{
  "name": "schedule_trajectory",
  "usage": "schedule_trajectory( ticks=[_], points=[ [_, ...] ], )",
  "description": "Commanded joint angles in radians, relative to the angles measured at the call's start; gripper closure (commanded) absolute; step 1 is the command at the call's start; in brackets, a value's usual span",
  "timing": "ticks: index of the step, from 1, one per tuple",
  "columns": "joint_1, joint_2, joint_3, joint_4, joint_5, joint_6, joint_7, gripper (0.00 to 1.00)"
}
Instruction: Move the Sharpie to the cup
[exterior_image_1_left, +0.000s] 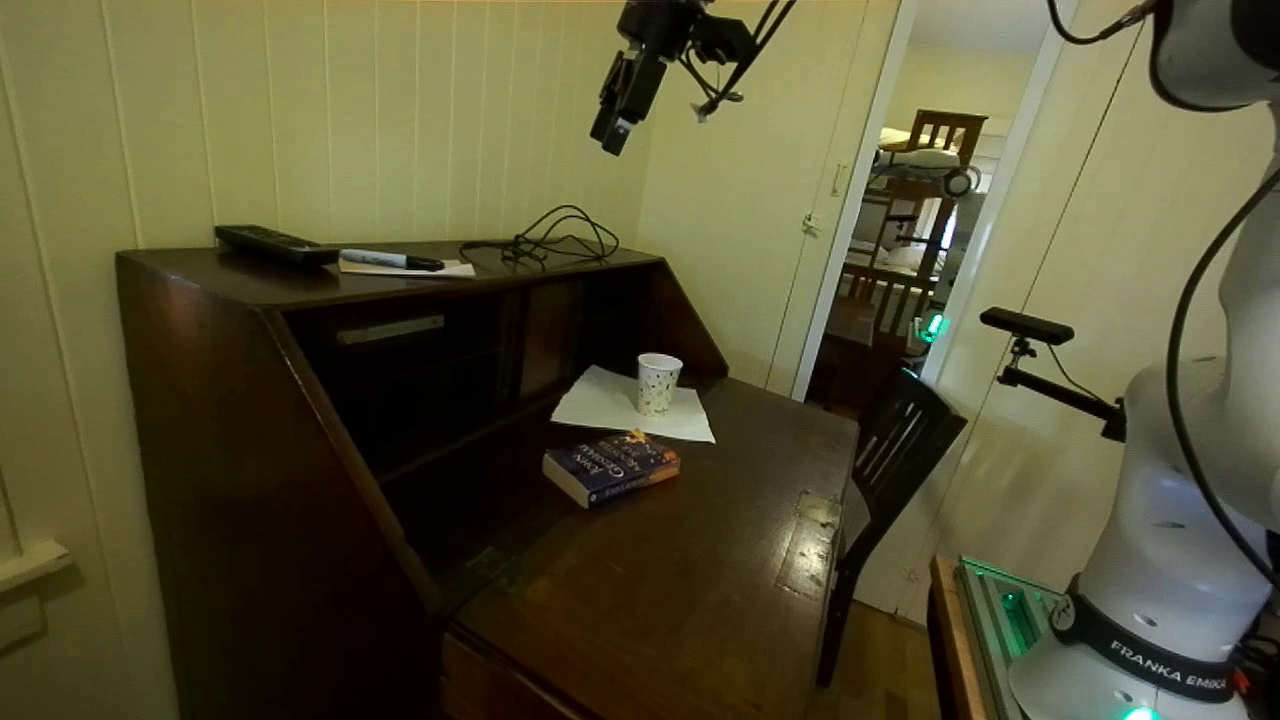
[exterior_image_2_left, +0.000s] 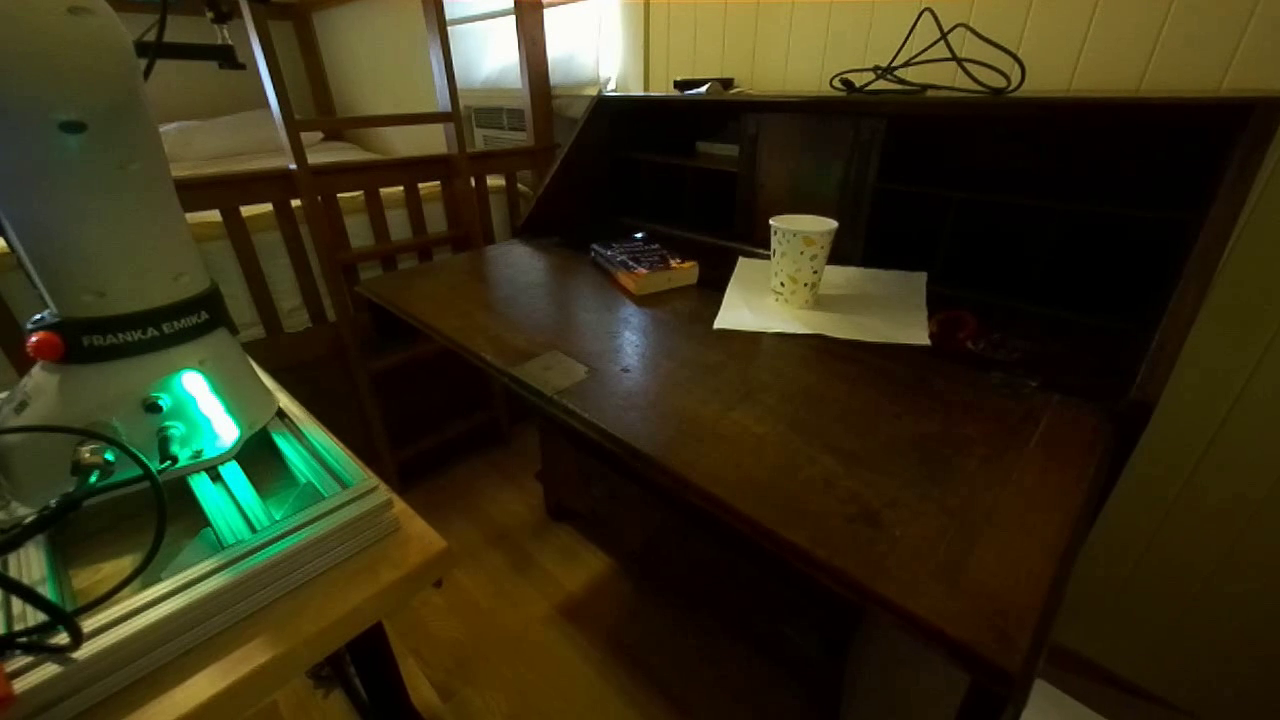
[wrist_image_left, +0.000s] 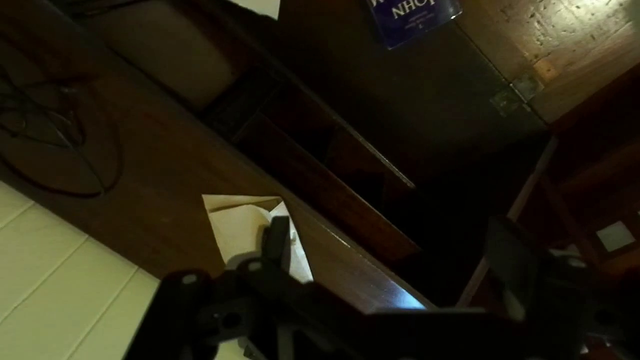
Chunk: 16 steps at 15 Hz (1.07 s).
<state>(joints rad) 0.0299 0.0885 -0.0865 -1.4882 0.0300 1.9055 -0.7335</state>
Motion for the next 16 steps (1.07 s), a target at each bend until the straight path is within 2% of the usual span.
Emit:
schedule_trajectory(
  ticks=[1, 4, 5, 9, 10, 12, 14, 16],
  points=[
    [-0.058, 0.174, 0.028, 0.248, 0.045, -0.096, -0.081, 0.00],
    [-0.098, 0.283, 0.051, 0.383, 0.100, -0.194, -0.059, 0.00],
    [-0.061, 0.186, 0.024, 0.234, 0.058, -0.107, -0.052, 0.00],
    [-0.082, 0.266, 0.035, 0.330, 0.077, -0.153, -0.052, 0.00],
    [-0.081, 0.251, 0.036, 0.304, 0.088, -0.115, -0.042, 0.00],
    [-0.071, 0.285, 0.038, 0.331, 0.082, 0.008, -0.024, 0.00],
    [-0.065, 0.348, 0.042, 0.406, 0.088, 0.047, -0.007, 0.00],
    [-0.051, 0.423, 0.043, 0.499, 0.080, 0.037, 0.031, 0.00]
  ],
)
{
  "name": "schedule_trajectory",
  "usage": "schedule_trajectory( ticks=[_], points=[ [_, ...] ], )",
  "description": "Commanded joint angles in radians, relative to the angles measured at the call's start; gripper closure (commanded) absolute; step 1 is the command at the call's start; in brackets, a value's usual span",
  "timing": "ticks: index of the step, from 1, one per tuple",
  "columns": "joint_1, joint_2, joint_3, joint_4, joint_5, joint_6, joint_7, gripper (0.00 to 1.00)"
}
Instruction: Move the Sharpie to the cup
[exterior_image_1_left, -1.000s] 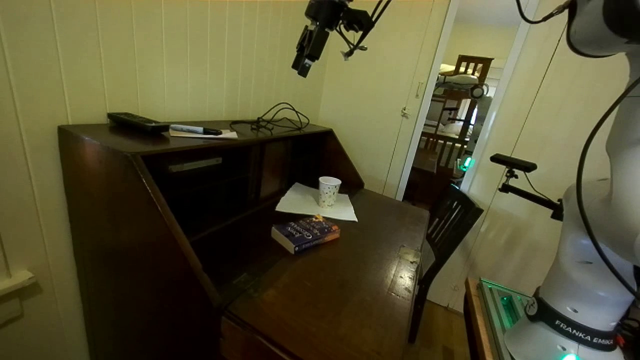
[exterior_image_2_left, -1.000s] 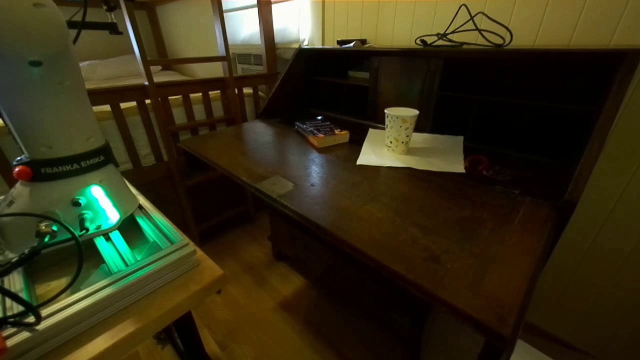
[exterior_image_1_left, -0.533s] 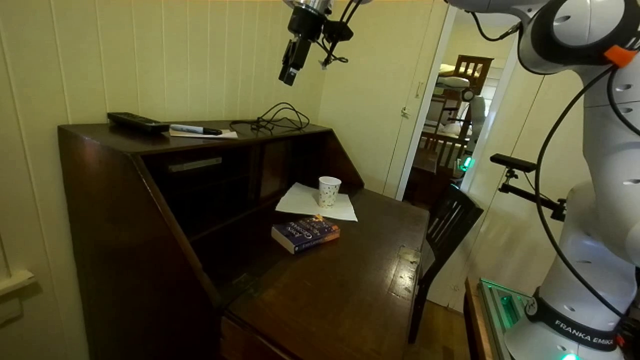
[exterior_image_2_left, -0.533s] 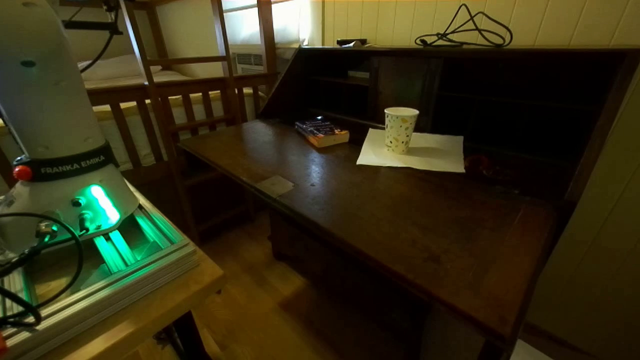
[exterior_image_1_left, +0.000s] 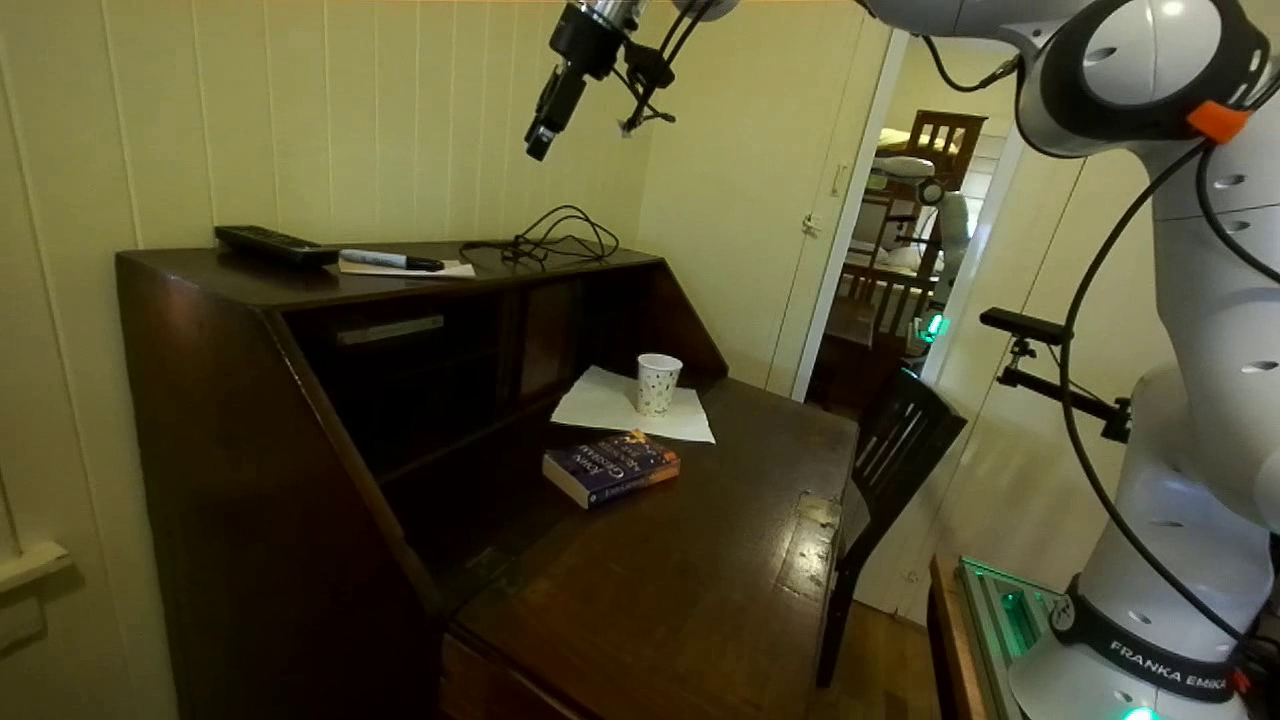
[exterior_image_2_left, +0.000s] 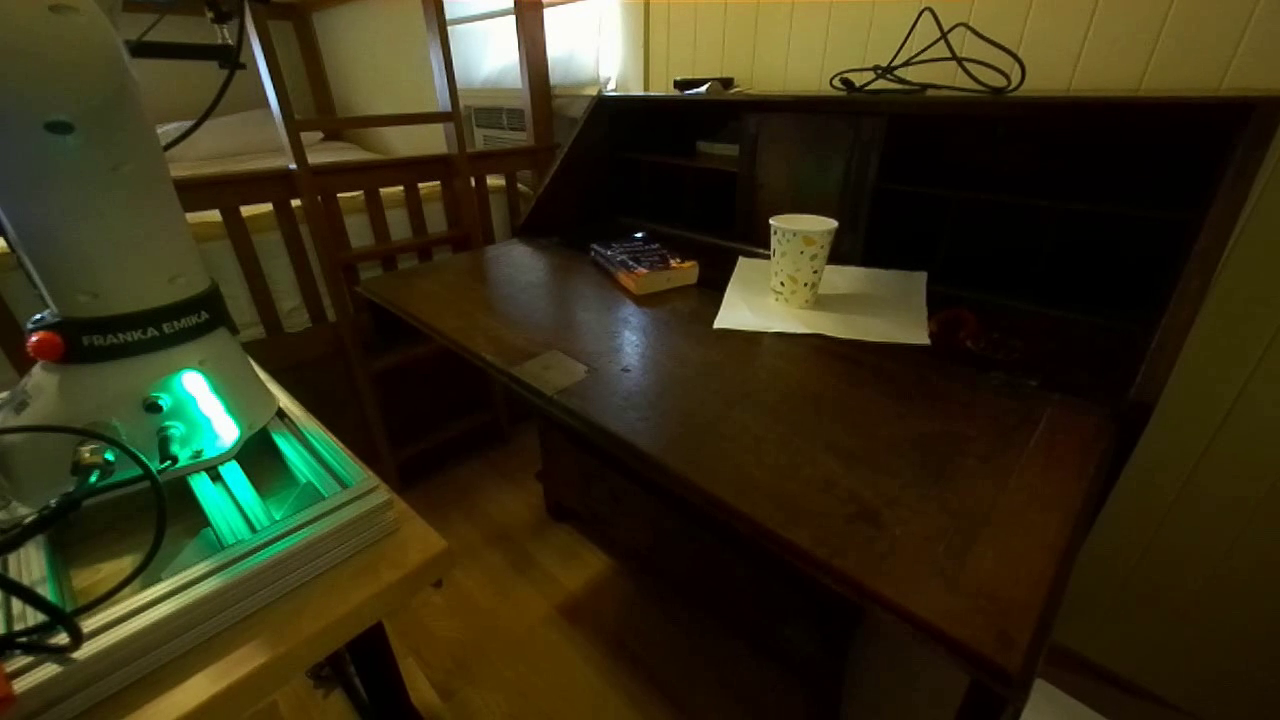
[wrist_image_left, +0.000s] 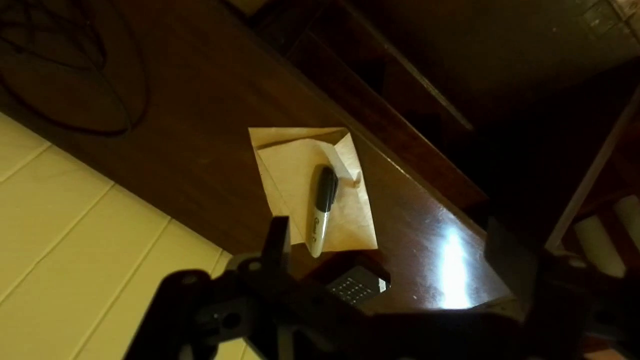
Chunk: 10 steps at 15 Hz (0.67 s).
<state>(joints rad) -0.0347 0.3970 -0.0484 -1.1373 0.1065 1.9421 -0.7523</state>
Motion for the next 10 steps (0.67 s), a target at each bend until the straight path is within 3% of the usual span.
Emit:
schedule_trajectory(
  ticks=[1, 6, 9, 10],
  points=[
    [-0.010, 0.152, 0.045, 0.201, -0.006, -0.023, 0.080, 0.00],
    [-0.008, 0.316, 0.068, 0.400, -0.028, -0.059, 0.214, 0.00],
    [-0.001, 0.394, 0.027, 0.514, -0.011, -0.101, 0.267, 0.00],
    [-0.019, 0.407, 0.060, 0.526, -0.037, -0.103, 0.279, 0.00]
  ],
)
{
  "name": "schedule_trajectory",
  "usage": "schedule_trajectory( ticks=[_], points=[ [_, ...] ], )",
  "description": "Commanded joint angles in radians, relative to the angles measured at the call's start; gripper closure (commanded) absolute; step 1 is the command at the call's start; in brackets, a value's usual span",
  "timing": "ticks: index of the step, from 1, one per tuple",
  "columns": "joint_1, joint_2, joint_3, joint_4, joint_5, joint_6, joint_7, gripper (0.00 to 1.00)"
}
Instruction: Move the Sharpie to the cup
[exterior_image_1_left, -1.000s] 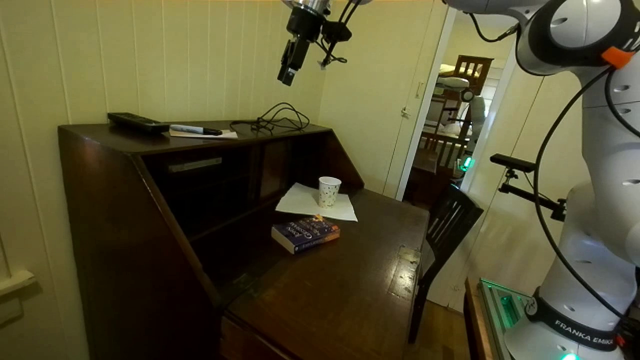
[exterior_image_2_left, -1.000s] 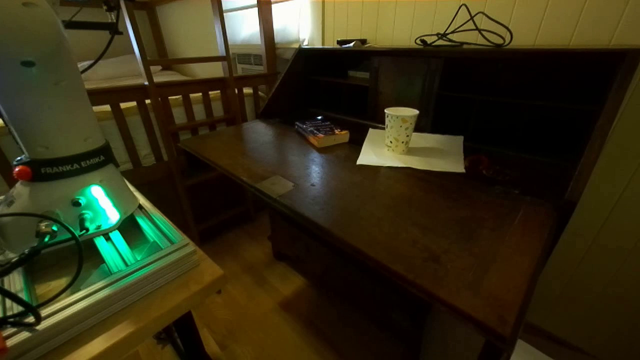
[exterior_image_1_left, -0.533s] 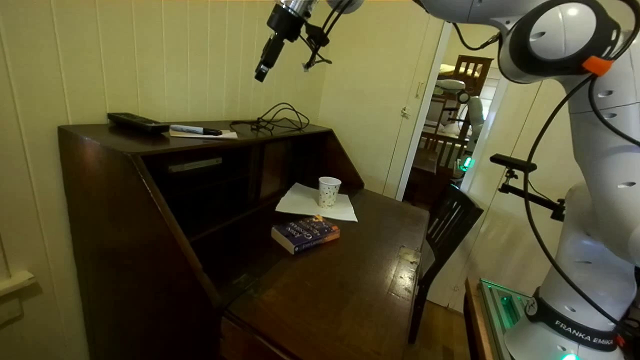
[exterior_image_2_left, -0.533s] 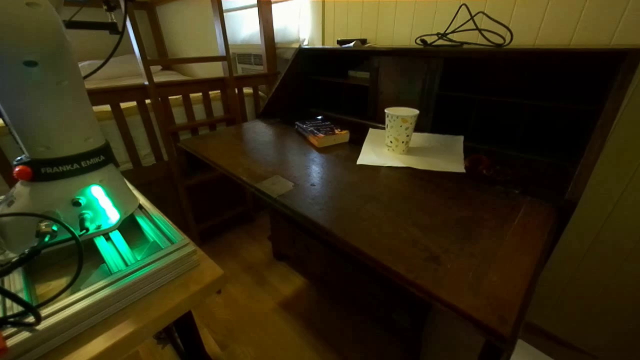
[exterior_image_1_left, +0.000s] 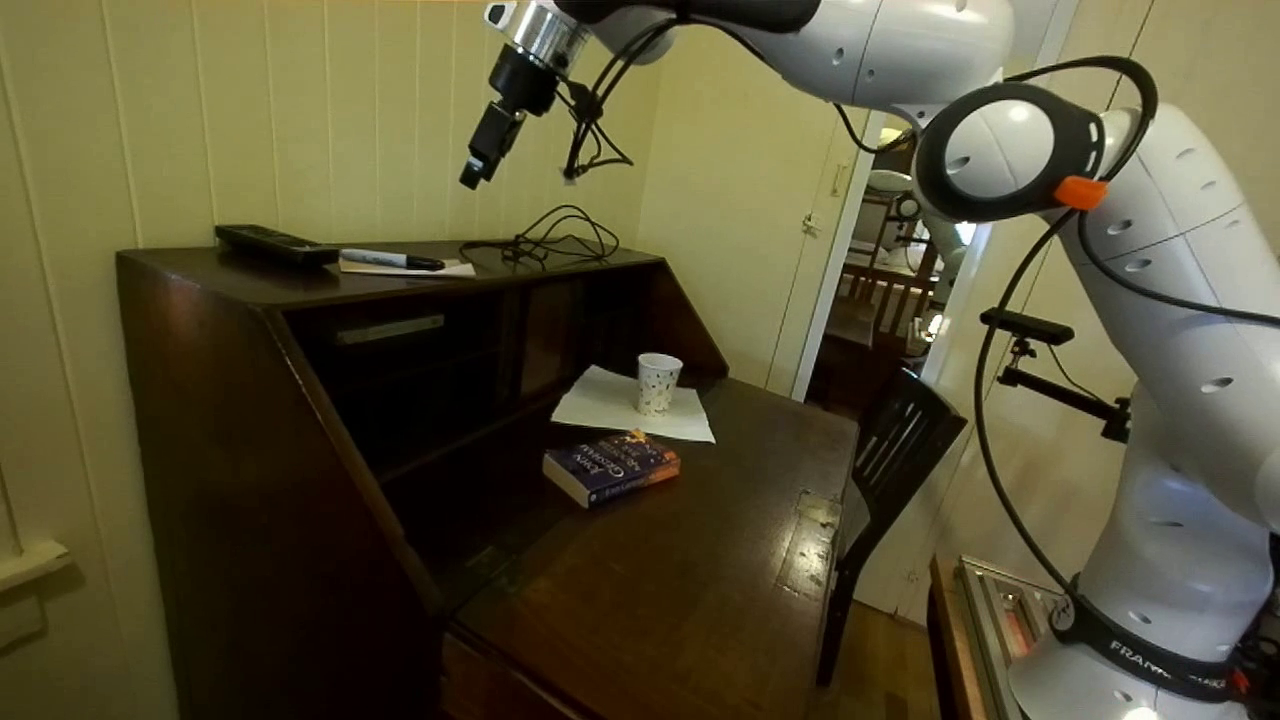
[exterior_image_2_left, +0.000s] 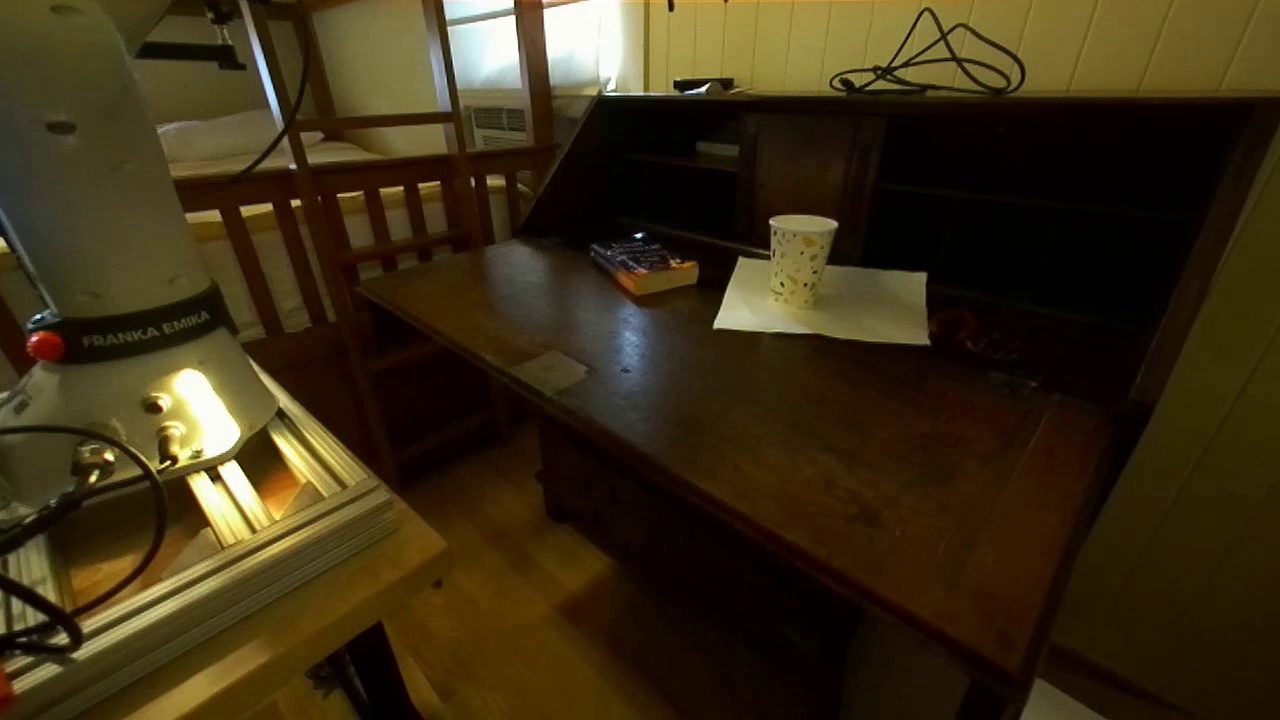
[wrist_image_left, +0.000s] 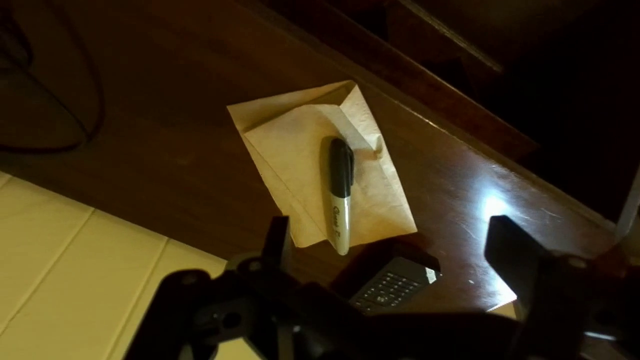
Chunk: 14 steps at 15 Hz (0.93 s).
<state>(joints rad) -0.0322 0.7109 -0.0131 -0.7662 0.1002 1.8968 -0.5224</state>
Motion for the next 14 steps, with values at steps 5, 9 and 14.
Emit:
schedule_trajectory(
  ticks=[5, 9, 14],
  points=[
    [-0.011, 0.053, 0.004, 0.068, -0.010, -0.026, 0.024, 0.00],
    [-0.013, 0.104, 0.019, 0.101, 0.007, 0.145, 0.000, 0.00],
    [-0.015, 0.197, 0.024, 0.141, 0.009, 0.176, 0.016, 0.00]
  ],
)
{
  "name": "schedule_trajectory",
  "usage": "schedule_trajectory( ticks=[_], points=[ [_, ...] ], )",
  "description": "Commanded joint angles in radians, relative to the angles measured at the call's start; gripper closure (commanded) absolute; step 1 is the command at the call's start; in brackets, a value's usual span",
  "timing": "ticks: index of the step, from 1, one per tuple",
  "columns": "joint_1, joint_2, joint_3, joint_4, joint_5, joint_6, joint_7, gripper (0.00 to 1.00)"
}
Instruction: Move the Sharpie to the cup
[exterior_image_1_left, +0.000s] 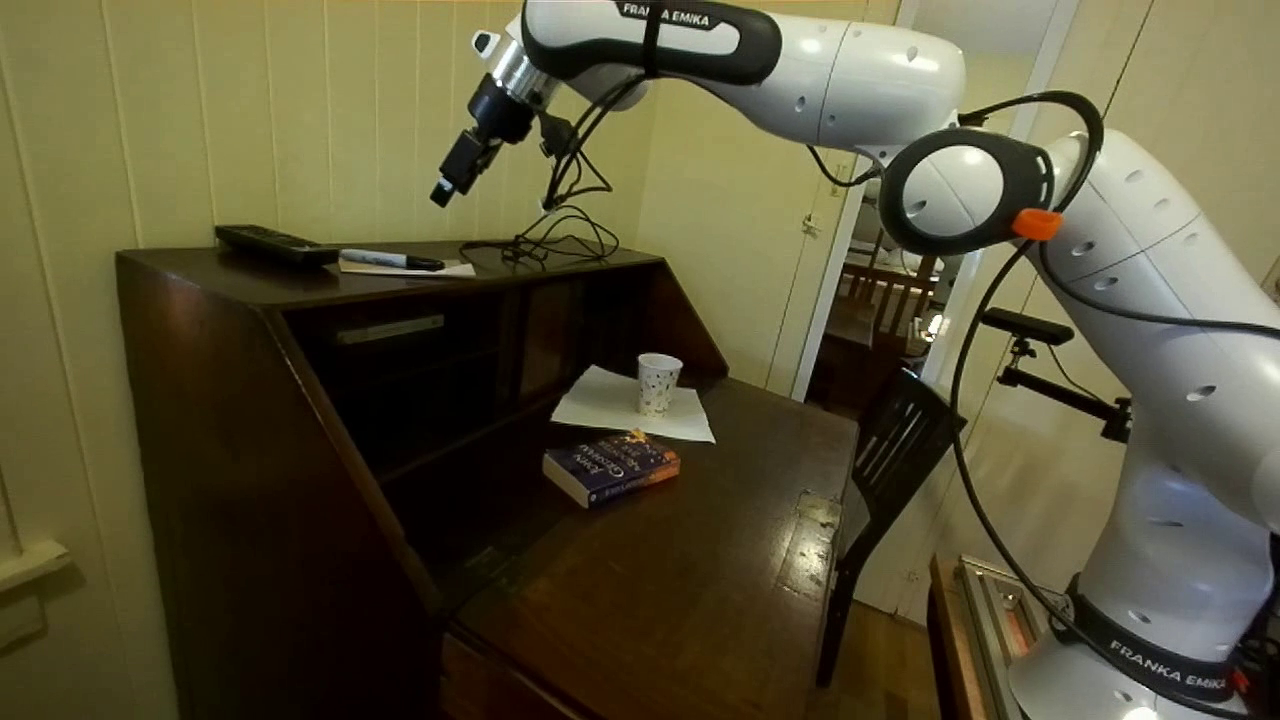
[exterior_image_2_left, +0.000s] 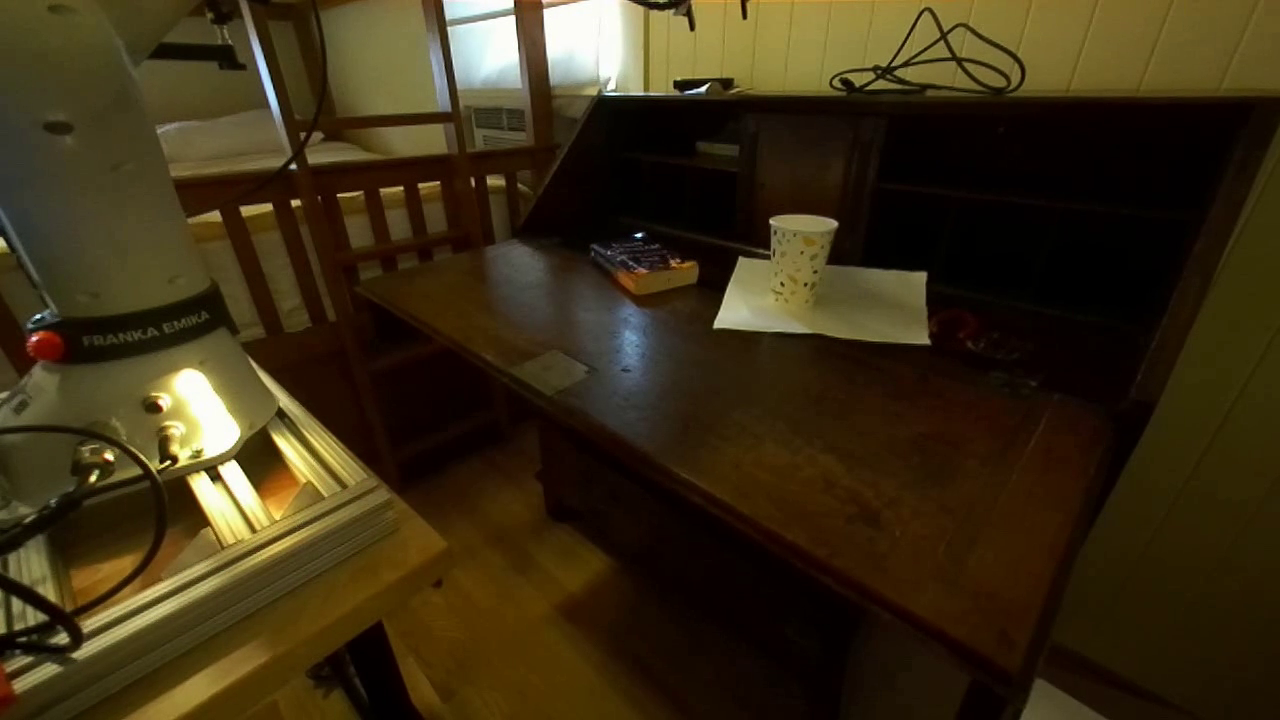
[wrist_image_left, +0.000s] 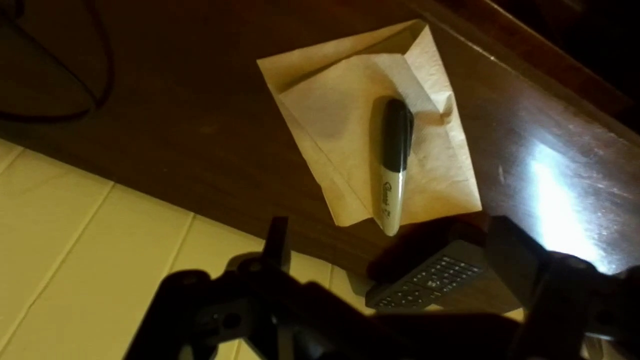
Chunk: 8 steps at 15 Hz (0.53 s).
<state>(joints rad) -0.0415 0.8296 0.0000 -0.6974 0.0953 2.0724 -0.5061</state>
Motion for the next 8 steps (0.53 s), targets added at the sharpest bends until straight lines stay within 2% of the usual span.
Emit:
schedule_trajectory(
  ticks=[1, 7, 8],
  points=[
    [-0.005, 0.095, 0.011, 0.081, 0.013, -0.009, 0.000, 0.00],
    [0.001, 0.162, 0.030, 0.133, 0.023, -0.028, 0.015, 0.01],
    [0.002, 0.166, 0.034, 0.139, 0.024, -0.027, 0.019, 0.07]
  ],
)
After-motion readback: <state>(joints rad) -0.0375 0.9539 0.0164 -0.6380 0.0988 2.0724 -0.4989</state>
